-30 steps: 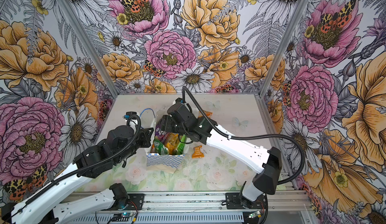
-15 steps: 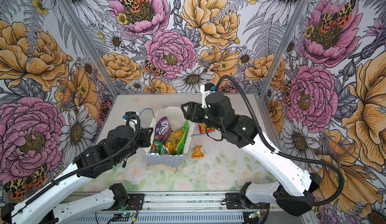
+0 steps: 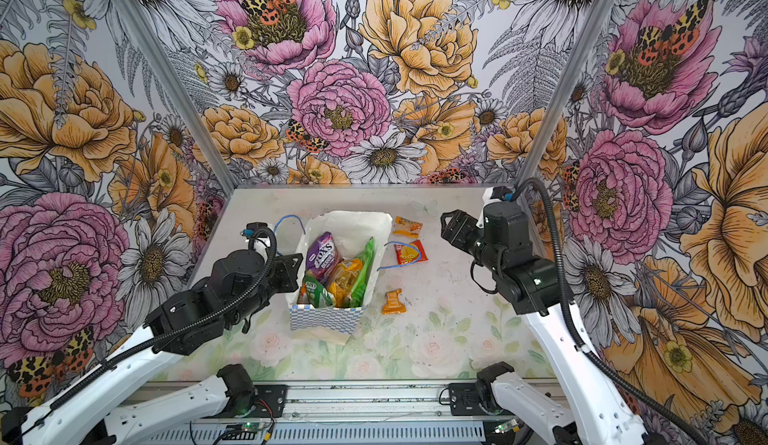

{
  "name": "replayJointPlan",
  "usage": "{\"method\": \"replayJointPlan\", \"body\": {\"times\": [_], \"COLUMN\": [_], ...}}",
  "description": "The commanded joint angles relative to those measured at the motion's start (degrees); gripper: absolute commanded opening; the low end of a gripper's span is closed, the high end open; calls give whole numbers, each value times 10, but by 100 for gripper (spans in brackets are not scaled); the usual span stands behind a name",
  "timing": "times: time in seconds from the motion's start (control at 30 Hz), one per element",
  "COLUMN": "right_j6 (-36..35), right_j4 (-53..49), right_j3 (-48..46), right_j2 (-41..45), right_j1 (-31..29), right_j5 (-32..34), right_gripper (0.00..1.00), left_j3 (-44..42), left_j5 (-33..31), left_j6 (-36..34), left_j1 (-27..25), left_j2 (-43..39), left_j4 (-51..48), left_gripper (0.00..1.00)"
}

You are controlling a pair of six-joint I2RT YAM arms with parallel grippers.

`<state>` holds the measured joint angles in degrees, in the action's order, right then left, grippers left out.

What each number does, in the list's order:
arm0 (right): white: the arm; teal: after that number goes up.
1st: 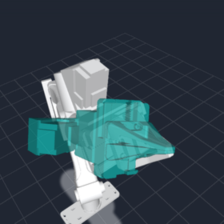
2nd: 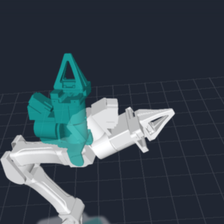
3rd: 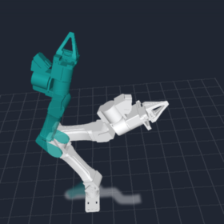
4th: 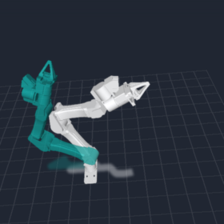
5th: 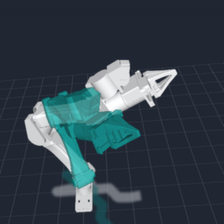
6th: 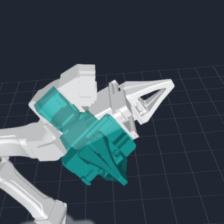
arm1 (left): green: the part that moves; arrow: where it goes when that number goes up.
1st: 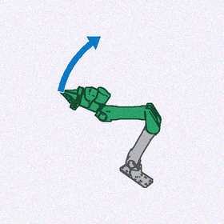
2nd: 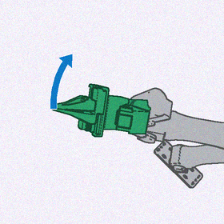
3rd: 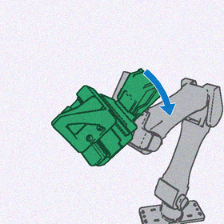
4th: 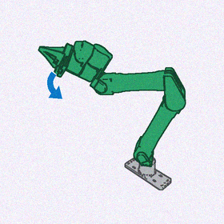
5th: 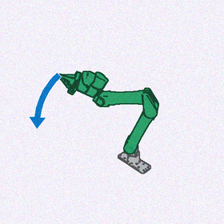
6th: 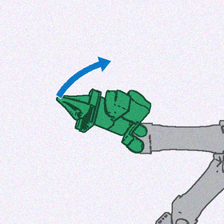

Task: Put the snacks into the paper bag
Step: 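Move the right gripper to the red-and-yellow snack packet on the table, then lower the right gripper and grasp the red-and-yellow snack packet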

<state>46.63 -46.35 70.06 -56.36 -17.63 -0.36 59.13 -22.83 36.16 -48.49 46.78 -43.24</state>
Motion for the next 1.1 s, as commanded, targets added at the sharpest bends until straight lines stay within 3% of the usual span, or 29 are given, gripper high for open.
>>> {"method": "replayJointPlan", "body": {"times": [0.0, 0.17, 0.3, 0.8, 1.07], "right_j6": [58, 108, 128, 134, 164], "right_j4": [25, 136, 209, 292, 324], "right_j3": [-66, -172, -201, -151, -151], "right_j2": [-14, -45, -102, -351, -395], "right_j1": [17, 29, 29, 26, 17], "right_j5": [-31, -52, -80, -85, -61], "right_gripper": [74, 73, 72, 68, 67], "left_j3": [-8, -10, -12, -13, -19], "left_j5": [-13, -11, -9, -5, 2], "left_j6": [15, 19, 20, 24, 35], "left_j1": [5, 6, 7, 8, 7], "left_j2": [-17, -25, -28, -31, -24], "left_j4": [46, 46, 45, 45, 47], "left_gripper": [0, 0, 0, 0, 0]}}
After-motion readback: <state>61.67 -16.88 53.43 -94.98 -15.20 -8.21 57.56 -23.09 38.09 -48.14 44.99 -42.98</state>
